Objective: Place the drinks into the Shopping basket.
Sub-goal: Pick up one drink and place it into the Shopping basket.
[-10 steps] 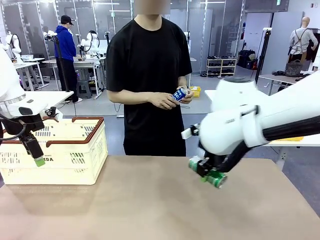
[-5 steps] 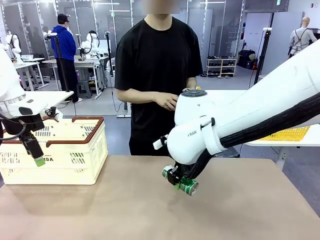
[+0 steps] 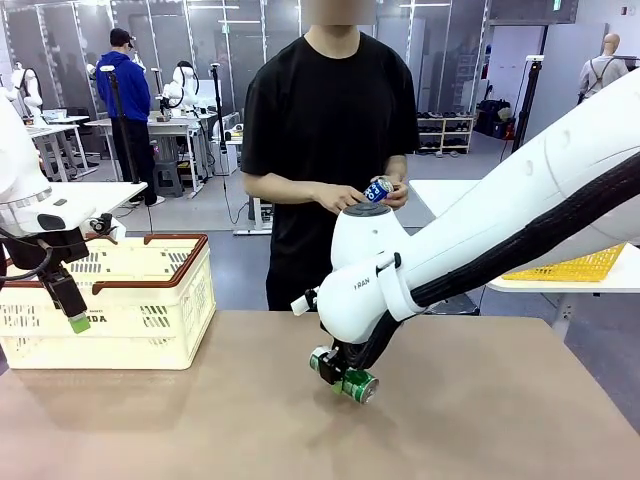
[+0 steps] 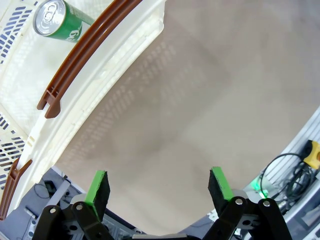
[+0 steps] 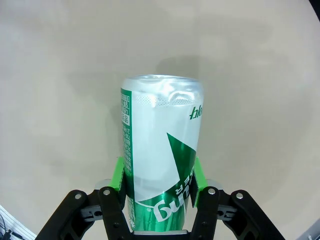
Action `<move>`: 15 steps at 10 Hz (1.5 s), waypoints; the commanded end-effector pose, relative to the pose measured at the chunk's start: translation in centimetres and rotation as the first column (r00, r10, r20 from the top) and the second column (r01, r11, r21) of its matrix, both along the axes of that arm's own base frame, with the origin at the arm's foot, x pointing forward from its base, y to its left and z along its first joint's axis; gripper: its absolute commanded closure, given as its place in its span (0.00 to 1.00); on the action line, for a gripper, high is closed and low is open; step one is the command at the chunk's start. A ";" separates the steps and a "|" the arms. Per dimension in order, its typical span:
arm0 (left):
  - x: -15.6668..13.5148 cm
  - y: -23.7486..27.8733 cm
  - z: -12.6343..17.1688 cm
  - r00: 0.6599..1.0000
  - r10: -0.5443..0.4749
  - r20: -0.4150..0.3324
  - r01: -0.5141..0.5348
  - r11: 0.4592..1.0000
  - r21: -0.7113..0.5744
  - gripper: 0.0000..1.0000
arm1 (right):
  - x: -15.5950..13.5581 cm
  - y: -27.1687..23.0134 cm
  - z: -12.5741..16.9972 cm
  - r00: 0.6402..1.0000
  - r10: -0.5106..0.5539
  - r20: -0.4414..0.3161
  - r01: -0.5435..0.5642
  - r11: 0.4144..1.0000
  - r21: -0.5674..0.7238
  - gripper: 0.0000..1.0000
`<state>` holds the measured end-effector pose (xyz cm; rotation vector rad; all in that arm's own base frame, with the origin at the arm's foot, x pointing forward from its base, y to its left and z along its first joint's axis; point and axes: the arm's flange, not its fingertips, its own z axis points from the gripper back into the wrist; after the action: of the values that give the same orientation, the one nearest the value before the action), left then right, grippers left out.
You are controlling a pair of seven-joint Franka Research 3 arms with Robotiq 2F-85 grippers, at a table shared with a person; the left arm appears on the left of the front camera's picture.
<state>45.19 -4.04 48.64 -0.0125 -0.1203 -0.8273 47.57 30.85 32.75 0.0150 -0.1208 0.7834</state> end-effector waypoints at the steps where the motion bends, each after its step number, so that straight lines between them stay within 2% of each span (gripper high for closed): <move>1: 0.1 0.1 0.1 1.000 0.000 0.010 0.000 1.000 -0.002 0.00 | 0.6 1.1 -1.1 0.999 -0.020 0.031 0.020 1.000 0.017 0.86; 6: 0.1 0.1 0.1 1.000 0.000 0.010 0.000 1.000 -0.002 0.00 | 0.4 1.8 -3.1 1.000 0.014 0.023 -0.014 1.000 -0.006 0.86; 7: 0.1 0.1 0.1 1.000 0.000 0.010 0.000 1.000 -0.002 0.00 | 0.2 1.9 -3.1 0.999 0.031 0.016 -0.031 0.999 -0.022 0.27; 8: 0.1 0.1 0.1 1.000 0.000 0.010 0.000 1.000 -0.002 0.00 | 0.0 2.0 -3.2 0.999 0.047 0.022 -0.046 0.999 -0.026 0.22; 9: 0.1 0.1 0.1 1.000 0.000 0.010 0.000 1.000 -0.002 0.00 | 0.0 2.0 -3.0 0.998 0.056 0.028 -0.055 0.998 -0.033 0.07; 11: 0.1 0.1 0.1 1.000 0.000 0.010 0.000 1.000 -0.002 0.00 | 0.0 2.0 -2.5 0.997 0.071 0.034 -0.068 0.996 -0.060 0.00; 12: 0.1 0.1 0.1 1.000 0.000 0.010 0.000 1.000 -0.002 0.00 | -0.1 2.0 -2.0 0.996 0.082 0.038 -0.078 0.993 -0.091 0.00; 13: 0.1 0.1 0.1 1.000 0.000 0.010 0.000 1.000 -0.002 0.00 | -0.4 2.1 -0.8 0.993 0.111 0.042 -0.105 0.987 -0.122 0.00; 15: 0.1 0.1 0.1 1.000 0.000 0.010 0.000 1.000 -0.002 0.00 | -1.1 2.3 2.8 0.984 0.149 0.098 -0.134 0.981 -0.144 0.00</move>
<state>45.19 -4.03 48.63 -0.0125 -0.1201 -0.8272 47.07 32.67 33.82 -0.1078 -0.1466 0.9358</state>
